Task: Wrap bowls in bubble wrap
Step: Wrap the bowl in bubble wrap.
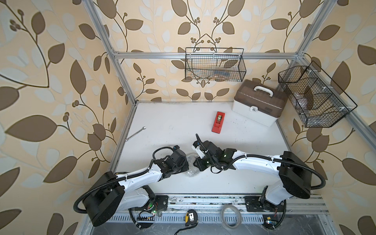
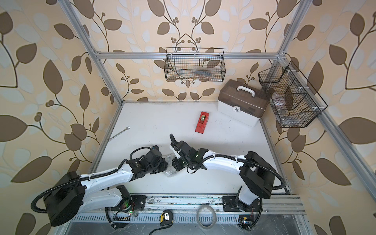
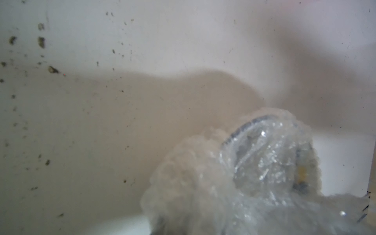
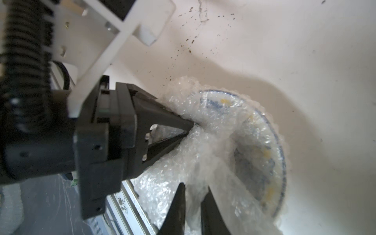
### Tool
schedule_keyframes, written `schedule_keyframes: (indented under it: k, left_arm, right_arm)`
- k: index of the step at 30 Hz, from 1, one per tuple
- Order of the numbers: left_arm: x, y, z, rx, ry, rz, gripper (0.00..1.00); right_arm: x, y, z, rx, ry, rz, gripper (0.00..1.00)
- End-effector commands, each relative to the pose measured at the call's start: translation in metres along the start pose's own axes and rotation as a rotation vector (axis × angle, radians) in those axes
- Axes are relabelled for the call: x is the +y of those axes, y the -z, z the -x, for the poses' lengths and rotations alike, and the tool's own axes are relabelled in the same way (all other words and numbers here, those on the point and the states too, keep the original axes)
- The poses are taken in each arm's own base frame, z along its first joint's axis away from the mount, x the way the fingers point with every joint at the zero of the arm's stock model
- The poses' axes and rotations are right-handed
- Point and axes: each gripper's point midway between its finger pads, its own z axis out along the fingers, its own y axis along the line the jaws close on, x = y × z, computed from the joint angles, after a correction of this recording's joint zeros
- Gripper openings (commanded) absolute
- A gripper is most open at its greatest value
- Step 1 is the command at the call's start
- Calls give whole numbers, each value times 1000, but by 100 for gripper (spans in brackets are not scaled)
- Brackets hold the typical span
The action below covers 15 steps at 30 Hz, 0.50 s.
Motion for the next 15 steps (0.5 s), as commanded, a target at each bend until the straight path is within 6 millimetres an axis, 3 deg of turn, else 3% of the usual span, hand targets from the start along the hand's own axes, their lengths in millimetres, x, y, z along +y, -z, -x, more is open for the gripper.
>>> schedule_keyframes:
  k: [1,3,9,15]
  left_arm:
    - [2,-3,-10,27,-30,-15,0]
    - [6,-5,-13,30,-26,-11,0]
    - [15,-6,-17,20,-15,-10,0]
    - [21,-1,-17,3,-6,6,0]
  right_arm:
    - [-2,-2,15,-18,6,14,5]
    - [-5,-3,21,-20,7,14,0]
    - [-23,-13,38,-33,3,-23,0]
    - [-48,-35,36,-3,-19,-125,0]
